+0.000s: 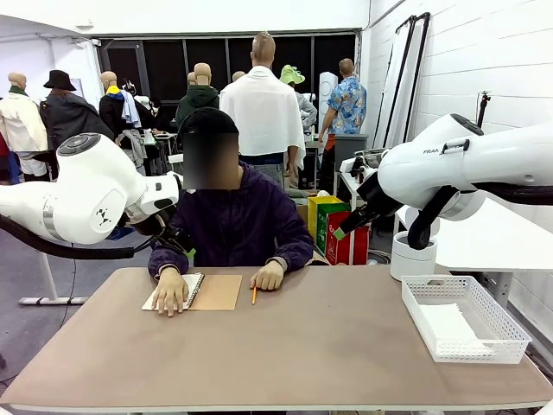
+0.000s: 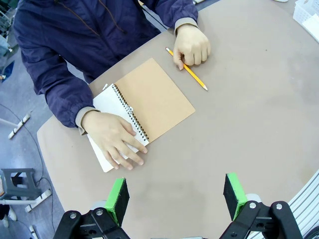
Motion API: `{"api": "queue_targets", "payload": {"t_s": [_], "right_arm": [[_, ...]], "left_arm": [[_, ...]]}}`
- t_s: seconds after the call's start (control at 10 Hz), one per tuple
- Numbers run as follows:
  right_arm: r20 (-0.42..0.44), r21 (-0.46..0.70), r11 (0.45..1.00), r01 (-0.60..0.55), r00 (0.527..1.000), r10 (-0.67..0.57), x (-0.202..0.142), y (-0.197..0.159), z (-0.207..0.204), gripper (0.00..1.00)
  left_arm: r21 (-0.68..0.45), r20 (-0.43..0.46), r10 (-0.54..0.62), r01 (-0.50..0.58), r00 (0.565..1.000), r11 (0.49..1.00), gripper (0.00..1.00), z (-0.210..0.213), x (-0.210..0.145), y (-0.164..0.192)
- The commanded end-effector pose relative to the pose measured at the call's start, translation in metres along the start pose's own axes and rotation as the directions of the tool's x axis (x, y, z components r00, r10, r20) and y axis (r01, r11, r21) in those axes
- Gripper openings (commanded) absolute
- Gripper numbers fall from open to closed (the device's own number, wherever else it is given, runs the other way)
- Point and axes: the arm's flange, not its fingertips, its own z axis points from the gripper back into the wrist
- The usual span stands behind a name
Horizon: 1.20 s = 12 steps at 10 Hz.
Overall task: Sort the paper based on its condition.
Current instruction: If a person hands you a paper, place it in the Organizing basket , and if it's crumpled, put it in the Trash can.
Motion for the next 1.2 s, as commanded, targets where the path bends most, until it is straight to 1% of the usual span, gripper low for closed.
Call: {"api": "queue_targets", "payload": {"t_s": [0.0, 1.1], "right_arm": [[-0.001, -0.001, 1.0, 0.01, 1.0, -0.01, -0.0004, 0.0002, -0.0004, 1.0], [-0.001, -0.001, 1.0, 0.01, 1.0, -0.01, -0.0004, 0.0002, -0.0004, 1.0]], "left_arm": [[-0.006, -0.004, 0.005, -0.005, 1.0, 1.0, 1.0, -0.0004, -0.0004, 0.001], [-0.006, -0.004, 0.005, -0.005, 1.0, 1.0, 1.0, -0.0004, -0.0004, 0.001]]}}
